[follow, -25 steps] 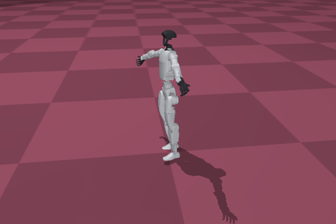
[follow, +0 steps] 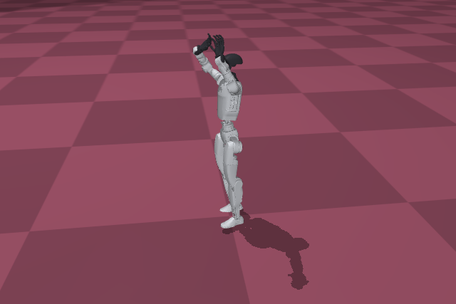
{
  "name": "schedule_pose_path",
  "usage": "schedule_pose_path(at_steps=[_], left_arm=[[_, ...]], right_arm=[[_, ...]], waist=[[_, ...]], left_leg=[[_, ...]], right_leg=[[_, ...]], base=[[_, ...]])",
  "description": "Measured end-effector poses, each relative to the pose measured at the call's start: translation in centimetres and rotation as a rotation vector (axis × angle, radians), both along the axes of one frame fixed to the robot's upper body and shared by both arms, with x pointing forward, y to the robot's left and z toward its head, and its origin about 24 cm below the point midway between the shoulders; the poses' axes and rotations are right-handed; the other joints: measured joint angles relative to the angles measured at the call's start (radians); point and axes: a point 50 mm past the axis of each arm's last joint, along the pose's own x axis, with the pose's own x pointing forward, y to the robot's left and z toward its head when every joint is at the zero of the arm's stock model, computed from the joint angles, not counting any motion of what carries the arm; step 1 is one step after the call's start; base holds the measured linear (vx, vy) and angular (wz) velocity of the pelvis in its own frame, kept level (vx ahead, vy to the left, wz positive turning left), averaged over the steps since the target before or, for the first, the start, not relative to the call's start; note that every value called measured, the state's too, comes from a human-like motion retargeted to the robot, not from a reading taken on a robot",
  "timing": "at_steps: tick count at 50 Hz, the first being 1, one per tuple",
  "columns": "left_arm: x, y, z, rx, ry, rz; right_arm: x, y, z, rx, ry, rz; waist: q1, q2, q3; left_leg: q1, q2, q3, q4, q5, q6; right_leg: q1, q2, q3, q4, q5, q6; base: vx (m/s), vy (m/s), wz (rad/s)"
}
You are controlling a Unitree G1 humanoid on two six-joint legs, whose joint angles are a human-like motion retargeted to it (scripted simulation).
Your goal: Upper body actions
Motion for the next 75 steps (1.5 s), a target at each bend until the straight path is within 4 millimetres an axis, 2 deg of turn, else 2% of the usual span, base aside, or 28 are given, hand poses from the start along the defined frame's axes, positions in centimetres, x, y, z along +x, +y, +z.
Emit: schedule_pose_path(at_steps=[2,5,7,10,12,13,15,17,19,21,24,26,28,30,31,34,35,38,42,45,47,49,51,55,60,65,70,75], left_arm=[[0.7,-0.5,-0.3,0.035,0.055,-0.076],[2.0,1.5,-0.5,-0.111,0.161,-0.141],[2.4,5.2,-1.0,-0.326,0.183,-0.115],[1.7,12.3,-3.9,-0.648,0.181,-0.023],[0.6,16.3,-6.5,-0.844,0.188,0.017],[-0.4,18.7,-8.5,-0.97,0.193,0.032],[-1.6,21.5,-11.5,-1.14,0.204,0.037],[-3.8,24.9,-17.0,-1.375,0.219,0.027],[-5.7,26.7,-22.2,-1.562,0.219,0.034],[-8.2,27.9,-28.3,-1.772,0.225,0.07],[-12.3,27.6,-37.0,-2.051,0.27,0.188],[-14.7,25.8,-42.8,-2.215,0.314,0.299],[-16.3,23.7,-47.2,-2.328,0.379,0.39],[-18.2,19.9,-52.6,-2.474,0.519,0.511],[-18.9,17.8,-54.9,-2.546,0.607,0.567],[-20.7,10.1,-61.2,-2.799,0.942,0.692],[-21.0,7.4,-62.7,2.862,-1.057,-0.699],[-22.0,0.5,-65.4,2.552,-1.129,-0.551],[-23.8,-6.3,-66.7,2.291,-1.096,-0.471],[-24.9,-9.7,-66.8,2.176,-1.06,-0.433],[-25.2,-10.8,-66.7,2.134,-1.1,-0.444],[-24.8,-10.3,-66.8,2.2,-1.215,-0.553],[-23.7,-8.6,-66.8,2.319,-1.338,-0.633],[-21.1,-5.0,-66.5,2.461,-1.52,-0.675],[-19.1,-2.5,-66.2,2.48,-1.445,-0.594],[-18.1,-0.1,-65.7,2.351,-1.486,-0.499],[-18.7,0.7,-65.4,2.162,-1.645,-0.569],[-20.7,-1.4,-66.0,2.095,-1.682,-0.643]], right_arm=[[0.8,-1.2,0.4,0.04,0.009,-0.045],[1.9,-5.4,1.0,0.244,0.077,-0.158],[2.6,-9.7,0.7,0.432,0.15,-0.214],[3.6,-17.0,-2.2,0.754,0.282,-0.261],[3.9,-21.3,-5.2,0.986,0.365,-0.264],[4.0,-23.9,-7.7,1.145,0.425,-0.257],[3.8,-27.3,-11.5,1.376,0.512,-0.246],[2.9,-31.3,-17.9,1.71,0.706,-0.229],[1.8,-33.4,-23.2,1.954,0.899,-0.22],[0.4,-34.4,-29.3,2.186,1.116,-0.2],[-1.6,-33.3,-38.0,2.426,1.349,-0.172],[-3.0,-31.5,-43.4,2.515,1.429,-0.206],[-4.4,-29.5,-47.5,2.553,1.491,-0.272],[-6.1,-26.5,-52.1,2.597,1.63,-0.386],[-7.0,-24.9,-54.1,-2.572,-1.706,0.436],[-10.5,-19.0,-59.7,-2.156,-1.761,0.524],[-11.7,-17.2,-61.1,-2.014,-1.776,0.554],[-15.2,-12.4,-63.7,-1.622,-1.845,0.652],[-19.7,-6.7,-65.5,-1.212,-1.889,0.743],[-22.6,-3.0,-66.0,-1.043,-1.833,0.689],[-23.7,-1.7,-66.0,-1.006,-1.791,0.651],[-23.6,-2.4,-66.0,-1.058,-1.794,0.743],[-22.4,-3.2,-66.1,-1.079,-1.856,0.72],[-20.4,-5.3,-65.8,-0.939,-1.925,0.68],[-17.1,-7.8,-65.3,-1.079,-2.008,0.723],[-14.0,-8.3,-65.0,-1.347,-2.055,0.628],[-12.6,-7.4,-65.0,-1.457,-2.051,0.445],[-13.6,-6.3,-65.4,-1.365,-2.065,0.496]], waist=[[0.013,0.003,0.009],[0.03,0.003,0.029],[0.033,0.006,0.041],[0.023,0.014,0.052],[0.013,0.015,0.066],[0.007,0.015,0.079],[0.004,0.014,0.096],[0.0,0.014,0.124],[-0.004,0.016,0.144],[-0.011,0.016,0.163],[-0.028,0.011,0.189],[-0.039,0.007,0.21],[-0.05,0.003,0.227],[-0.066,0.002,0.249],[-0.072,0.003,0.258],[-0.078,0.0,0.296],[-0.076,-0.001,0.31],[-0.062,-0.009,0.346],[-0.043,-0.019,0.368],[-0.04,-0.018,0.364],[-0.08,-0.014,0.355],[-0.054,-0.024,0.363],[-0.037,-0.02,0.373],[-0.026,-0.027,0.364],[-0.011,-0.034,0.356],[-0.017,-0.031,0.348],[-0.019,-0.028,0.329],[-0.016,-0.027,0.315]], left_leg=[[0.002,0.001,0.002,0.001,0.0,0.001],[0.006,0.002,0.003,0.002,-0.001,0.003],[0.005,0.001,0.001,0.003,0.0,0.003],[0.0,0.001,-0.001,0.002,0.001,0.004],[0.002,0.0,-0.001,0.001,0.002,0.005],[0.006,-0.001,-0.001,0.001,0.002,0.006],[0.013,-0.002,0.0,0.001,0.001,0.007],[0.029,-0.003,0.004,0.0,0.001,0.008],[0.04,-0.005,0.006,-0.001,0.001,0.009],[0.05,-0.007,0.006,-0.001,0.001,0.011],[0.064,-0.011,0.005,-0.001,0.001,0.012],[0.074,-0.013,0.006,0.0,0.002,0.013],[0.084,-0.014,0.008,-0.001,0.002,0.014],[0.094,-0.017,0.008,-0.001,0.003,0.015],[0.097,-0.017,0.009,-0.001,0.003,0.016],[0.114,-0.02,0.018,-0.003,0.004,0.017],[0.12,-0.02,0.022,-0.004,0.004,0.017],[0.131,-0.02,0.032,-0.004,0.005,0.017],[0.133,-0.019,0.033,-0.005,0.006,0.017],[0.127,-0.013,0.025,-0.004,0.008,0.018],[0.123,0.017,-0.023,0.006,0.003,-0.014],[0.103,0.027,0.003,0.023,0.014,-0.018],[0.101,0.012,0.012,0.017,0.021,0.005],[0.113,-0.003,0.016,0.002,0.015,0.011],[0.108,-0.006,0.013,0.002,0.016,0.014],[0.108,-0.001,0.016,0.003,0.015,0.013],[0.108,-0.001,0.017,0.001,0.013,0.012],[0.112,-0.005,0.024,-0.001,0.008,0.009]], right_leg=[[0.001,0.001,0.003,0.001,0.001,0.0],[0.004,0.003,0.004,0.002,0.002,-0.001],[0.005,0.003,0.001,0.002,0.002,-0.001],[0.002,0.002,-0.001,0.0,0.003,-0.001],[0.004,0.002,-0.002,0.0,0.004,-0.001],[0.007,0.002,-0.002,0.0,0.005,-0.002],[0.012,0.002,-0.001,0.001,0.006,-0.003],[0.024,0.003,0.001,0.002,0.007,-0.005],[0.033,0.003,0.002,0.002,0.009,-0.006],[0.043,0.003,0.002,0.002,0.01,-0.007],[0.056,0.001,0.001,0.003,0.011,-0.008],[0.066,-0.001,0.001,0.003,0.013,-0.009],[0.075,-0.002,0.002,0.003,0.014,-0.01],[0.085,-0.004,0.003,0.003,0.016,-0.01],[0.088,-0.004,0.004,0.003,0.017,-0.011],[0.1,-0.007,0.009,0.003,0.022,-0.012],[0.104,-0.008,0.013,0.003,0.023,-0.013],[0.109,-0.011,0.02,0.004,0.027,-0.014],[0.112,-0.01,0.022,0.003,0.027,-0.014],[0.107,-0.013,0.016,0.007,0.029,-0.006],[0.109,-0.065,-0.017,0.022,0.028,0.046],[0.123,-0.06,0.001,0.004,0.031,0.042],[0.119,-0.031,0.011,-0.004,0.039,0.017],[0.104,-0.021,-0.004,0.003,0.035,-0.002],[0.097,-0.019,0.001,0.005,0.035,-0.006],[0.098,-0.013,-0.002,0.005,0.032,-0.007],[0.094,-0.012,0.003,0.007,0.03,-0.005],[0.091,-0.013,0.01,0.007,0.027,-0.006]], base=[[-0.02,0.03,-0.05],[0.0,0.0,0.0],[-0.07,0.0,0.08],[-0.11,0.02,0.06],[-0.08,-0.01,0.0],[-0.09,-0.01,-0.05],[-0.07,-0.01,-0.09],[-0.07,-0.02,-0.13],[-0.02,-0.03,-0.04],[-0.02,-0.07,-0.04],[-0.01,-0.08,-0.01],[-0.01,-0.03,-0.02],[0.0,0.0,0.0],[0.0,0.0,0.0],[0.0,0.0,0.0],[-0.03,-0.01,-0.14],[-0.05,-0.01,-0.24],[-0.09,-0.01,-0.2],[-0.02,-0.05,-0.03],[0.06,-0.05,0.31],[0.04,-0.05,0.84],[0.0,-0.01,-0.44],[0.01,0.0,-0.27],[0.01,0.0,0.09],[0.0,0.0,0.0],[0.0,0.0,0.0],[0.0,0.0,0.0],[0.0,0.0,0.0]])
